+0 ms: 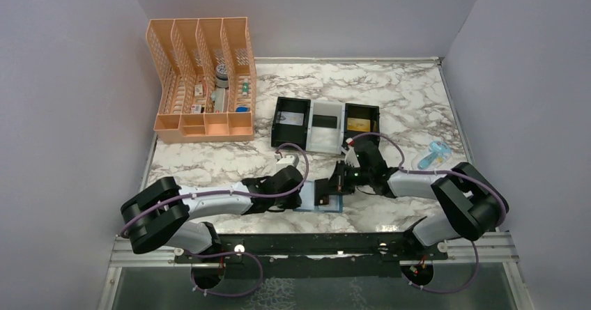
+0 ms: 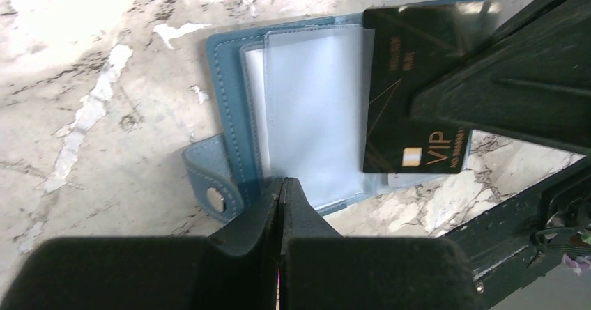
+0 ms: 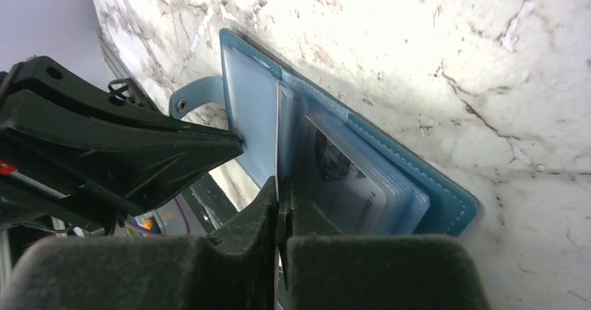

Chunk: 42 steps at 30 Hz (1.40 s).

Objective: Take the credit cards out of the card holder

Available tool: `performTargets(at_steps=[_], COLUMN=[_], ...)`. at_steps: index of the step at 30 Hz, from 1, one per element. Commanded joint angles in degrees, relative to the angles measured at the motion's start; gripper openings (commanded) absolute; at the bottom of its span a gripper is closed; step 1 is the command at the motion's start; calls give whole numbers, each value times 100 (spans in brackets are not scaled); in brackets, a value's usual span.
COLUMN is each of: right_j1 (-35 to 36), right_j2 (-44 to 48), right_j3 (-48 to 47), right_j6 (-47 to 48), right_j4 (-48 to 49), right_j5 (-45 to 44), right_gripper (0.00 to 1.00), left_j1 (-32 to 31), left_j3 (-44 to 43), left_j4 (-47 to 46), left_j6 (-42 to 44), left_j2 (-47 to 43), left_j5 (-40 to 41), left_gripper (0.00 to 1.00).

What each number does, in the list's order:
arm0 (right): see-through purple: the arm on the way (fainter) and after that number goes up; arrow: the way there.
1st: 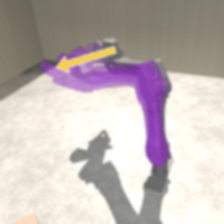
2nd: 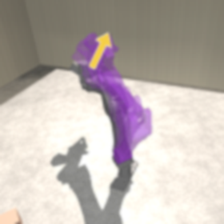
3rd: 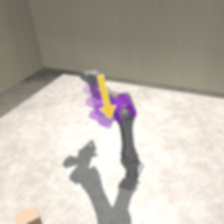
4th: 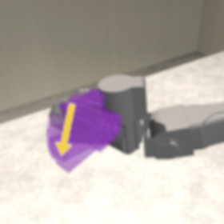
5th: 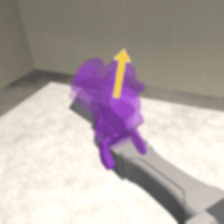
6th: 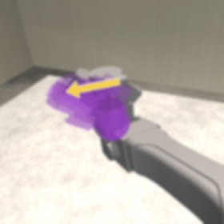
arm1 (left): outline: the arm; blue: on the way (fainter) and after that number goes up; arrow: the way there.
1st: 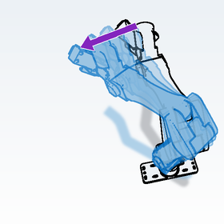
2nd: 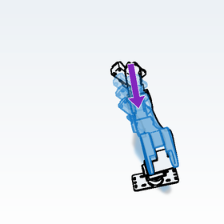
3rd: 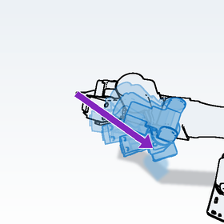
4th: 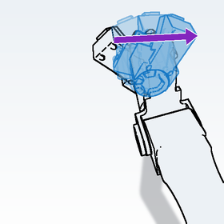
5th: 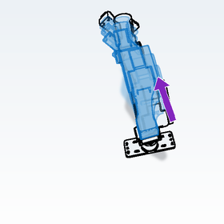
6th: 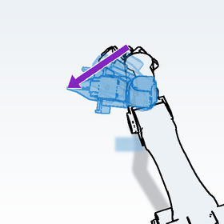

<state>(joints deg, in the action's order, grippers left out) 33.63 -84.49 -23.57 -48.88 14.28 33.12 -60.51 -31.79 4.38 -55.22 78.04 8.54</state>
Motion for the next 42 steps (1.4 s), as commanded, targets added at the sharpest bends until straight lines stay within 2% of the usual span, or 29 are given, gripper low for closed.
performTargets(at_steps=[1, 12, 24, 27, 30, 37, 39, 42], right_j1=[-87, -102, -102, -102, -102, -104, -102, -102], right_j2=[308, 1305, 1852, 1797, 1712, 724, 318, -132], right_j3=[-313, -732, -1413, -1819, -2191, -3195, -3573, -3964], right_j6=[699, 1231, 2202, 2648, 3224, 4133, 4291, 4574], right_j4=[-899, -1981, -1825, -2106, -2235, -2454, -2650, -2676], right_j5=[-364, -1215, -2088, -2881, -3745, -4421, -4604, -4571], right_gripper=[1, 1, 1, 1, 1, 1, 1, 1], left_j1=[-21, -18, -18, -18, -8, 173, 285, 567], left_j3=[263, 373, 332, 295, 192, -265, -339, -380], left_j4=[614, 814, 916, 1106, 1326, 1880, 1911, 1997], left_j6=[-55, -110, 89, 129, 246, 599, 731, 824], left_j2=[-200, -1157, -1678, -1760, -1862, -1761, -1728, -1700], left_j5=[399, 606, 534, 545, 649, 981, 945, 793], left_gripper=[0, 0, 7, 19, 37, 67, 73, 76])
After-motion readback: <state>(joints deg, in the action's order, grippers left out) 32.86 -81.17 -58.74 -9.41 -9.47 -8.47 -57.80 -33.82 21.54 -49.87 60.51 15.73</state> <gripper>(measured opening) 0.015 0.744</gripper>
